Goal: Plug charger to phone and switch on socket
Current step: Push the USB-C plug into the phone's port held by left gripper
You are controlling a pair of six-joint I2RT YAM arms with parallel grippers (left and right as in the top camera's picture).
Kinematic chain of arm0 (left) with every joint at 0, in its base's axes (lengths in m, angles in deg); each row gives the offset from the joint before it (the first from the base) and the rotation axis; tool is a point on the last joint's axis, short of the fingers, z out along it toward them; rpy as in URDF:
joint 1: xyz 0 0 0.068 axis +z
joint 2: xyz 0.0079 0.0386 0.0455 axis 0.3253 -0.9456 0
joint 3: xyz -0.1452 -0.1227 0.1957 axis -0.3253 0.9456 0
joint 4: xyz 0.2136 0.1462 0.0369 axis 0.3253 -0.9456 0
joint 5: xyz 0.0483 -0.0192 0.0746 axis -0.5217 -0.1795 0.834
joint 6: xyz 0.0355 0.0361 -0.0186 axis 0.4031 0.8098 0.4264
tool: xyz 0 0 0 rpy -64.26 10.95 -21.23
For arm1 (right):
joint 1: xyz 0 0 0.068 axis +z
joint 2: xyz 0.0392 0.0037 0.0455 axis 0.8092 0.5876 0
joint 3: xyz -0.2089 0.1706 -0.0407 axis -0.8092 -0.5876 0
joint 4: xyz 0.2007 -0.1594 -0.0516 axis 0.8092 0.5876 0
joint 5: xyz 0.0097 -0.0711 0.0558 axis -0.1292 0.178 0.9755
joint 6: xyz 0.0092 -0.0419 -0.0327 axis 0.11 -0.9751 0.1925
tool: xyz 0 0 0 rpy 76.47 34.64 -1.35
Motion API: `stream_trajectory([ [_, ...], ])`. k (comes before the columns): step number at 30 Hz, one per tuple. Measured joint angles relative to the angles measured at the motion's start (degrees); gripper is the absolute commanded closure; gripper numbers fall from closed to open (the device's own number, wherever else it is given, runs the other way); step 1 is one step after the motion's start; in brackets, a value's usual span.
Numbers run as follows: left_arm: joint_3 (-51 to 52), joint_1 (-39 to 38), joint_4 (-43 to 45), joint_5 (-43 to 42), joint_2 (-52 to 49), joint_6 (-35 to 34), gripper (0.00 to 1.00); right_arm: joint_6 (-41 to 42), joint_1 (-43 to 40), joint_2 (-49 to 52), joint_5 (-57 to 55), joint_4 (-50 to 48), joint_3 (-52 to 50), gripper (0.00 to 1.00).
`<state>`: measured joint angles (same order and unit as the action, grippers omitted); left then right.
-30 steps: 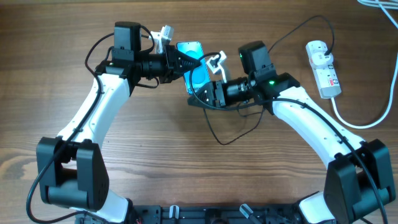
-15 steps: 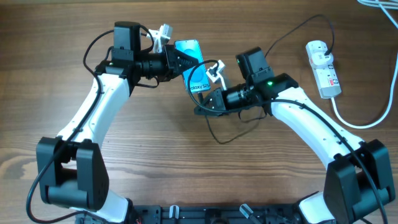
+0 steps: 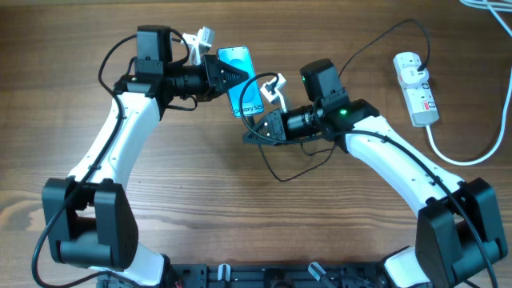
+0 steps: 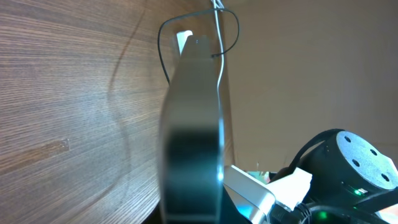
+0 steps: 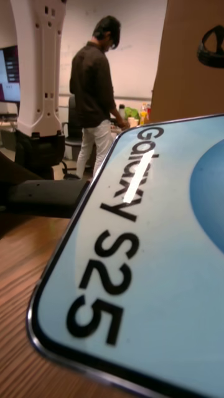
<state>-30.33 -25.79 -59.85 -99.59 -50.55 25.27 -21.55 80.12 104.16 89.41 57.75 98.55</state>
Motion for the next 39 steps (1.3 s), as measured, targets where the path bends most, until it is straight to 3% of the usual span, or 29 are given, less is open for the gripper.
stream_trajectory([
  [22,-0.81,0.94,-2.32,-0.72,0.00,-1.31,0.96,5.53,0.28,0.00,2.56,-5.29,-0.76,0.94],
  [23,-0.85,0.98,-2.34,-0.72,0.00,-1.31,0.96,5.97,0.28,0.00,2.56,-5.42,-0.79,0.57],
  [24,-0.87,1.01,-2.32,-0.72,0.00,-1.33,0.96,6.10,0.28,0.00,2.58,-5.49,-0.79,0.46],
  [25,-0.87,1.01,-2.40,-0.92,0.00,-1.25,0.96,6.36,0.28,0.00,2.25,-5.99,-0.79,0.20],
  [27,-0.24,0.68,-3.61,-1.20,0.09,-1.07,0.96,6.54,-0.52,-0.09,2.01,-7.91,-0.37,0.01],
  [31,0.79,1.20,-5.38,-1.38,0.02,-0.85,0.96,3.65,-1.53,-0.07,1.86,-7.65,0.35,0.00],
  [38,1.25,4.96,-5.35,-1.84,0.02,-0.87,0.96,-2.49,-2.05,-0.07,1.64,1.14,1.20,0.00],
  [39,1.25,4.87,-5.38,-1.84,0.02,-0.87,0.96,-2.78,-2.05,-0.07,2.01,1.88,1.20,0.05],
])
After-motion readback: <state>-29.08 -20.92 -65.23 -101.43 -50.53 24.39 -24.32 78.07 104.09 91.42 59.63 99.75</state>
